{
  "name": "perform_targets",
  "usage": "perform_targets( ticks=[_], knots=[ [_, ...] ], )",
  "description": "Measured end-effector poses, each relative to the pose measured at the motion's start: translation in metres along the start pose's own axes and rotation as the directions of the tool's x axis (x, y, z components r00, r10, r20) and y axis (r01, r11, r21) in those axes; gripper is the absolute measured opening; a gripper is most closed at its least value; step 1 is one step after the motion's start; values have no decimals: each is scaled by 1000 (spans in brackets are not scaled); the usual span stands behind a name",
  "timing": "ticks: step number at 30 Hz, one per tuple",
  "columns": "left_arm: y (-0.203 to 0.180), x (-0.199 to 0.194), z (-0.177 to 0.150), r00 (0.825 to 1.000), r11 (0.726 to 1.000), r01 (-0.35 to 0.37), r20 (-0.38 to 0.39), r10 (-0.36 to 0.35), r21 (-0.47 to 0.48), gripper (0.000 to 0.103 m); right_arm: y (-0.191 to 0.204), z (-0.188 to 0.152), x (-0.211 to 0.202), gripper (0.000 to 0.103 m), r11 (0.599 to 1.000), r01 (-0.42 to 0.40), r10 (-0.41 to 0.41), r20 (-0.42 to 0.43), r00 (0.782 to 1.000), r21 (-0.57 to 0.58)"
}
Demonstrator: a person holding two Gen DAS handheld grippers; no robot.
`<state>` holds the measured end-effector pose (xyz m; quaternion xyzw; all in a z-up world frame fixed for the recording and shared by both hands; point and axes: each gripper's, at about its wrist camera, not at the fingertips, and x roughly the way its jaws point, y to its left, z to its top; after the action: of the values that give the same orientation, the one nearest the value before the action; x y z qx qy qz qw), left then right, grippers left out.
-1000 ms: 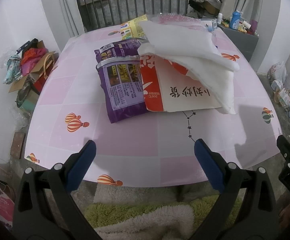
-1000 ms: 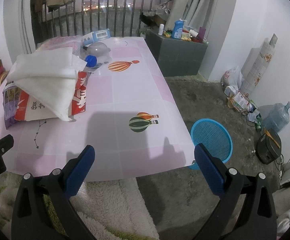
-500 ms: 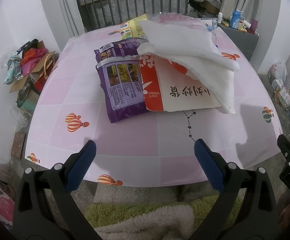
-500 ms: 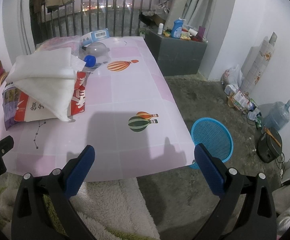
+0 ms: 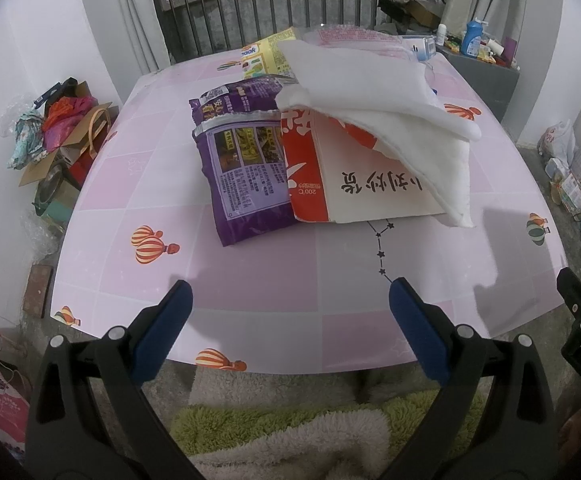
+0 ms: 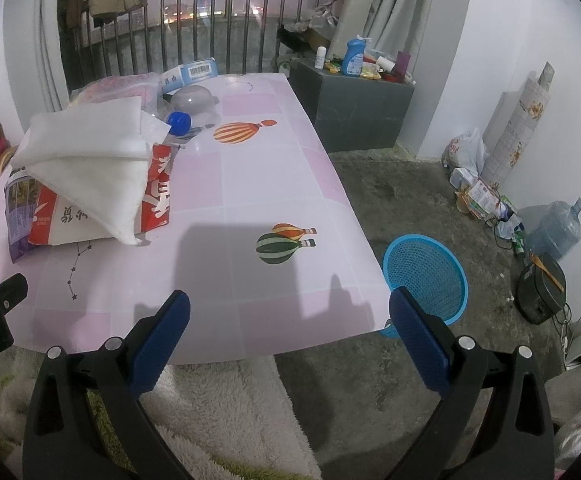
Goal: Collect trash
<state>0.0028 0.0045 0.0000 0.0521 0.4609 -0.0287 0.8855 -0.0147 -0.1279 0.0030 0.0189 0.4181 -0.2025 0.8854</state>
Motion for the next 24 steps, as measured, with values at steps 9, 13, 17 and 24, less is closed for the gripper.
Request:
perform_targets(
  ticks=[9,13,17,24],
  knots=[
    [3,0,-1,1000,1000,0,-1,0,-6,94,-1,0,0,97,1000,2,-2,3,1000,-1],
    [6,2,-5,1000,1000,-1,-3,1,-10,94,-1,0,0,97,1000,3,-3,2,1000,0],
    [11,4,-5,1000,1000,3,-8,-4,-21,94,-3,1,1,97,1000,2,-2,2,1000,8],
    [15,2,4,999,999,43,12,-43,-15,94,0,13,-3,97,999,-46,46,64,997,-2]
  ],
)
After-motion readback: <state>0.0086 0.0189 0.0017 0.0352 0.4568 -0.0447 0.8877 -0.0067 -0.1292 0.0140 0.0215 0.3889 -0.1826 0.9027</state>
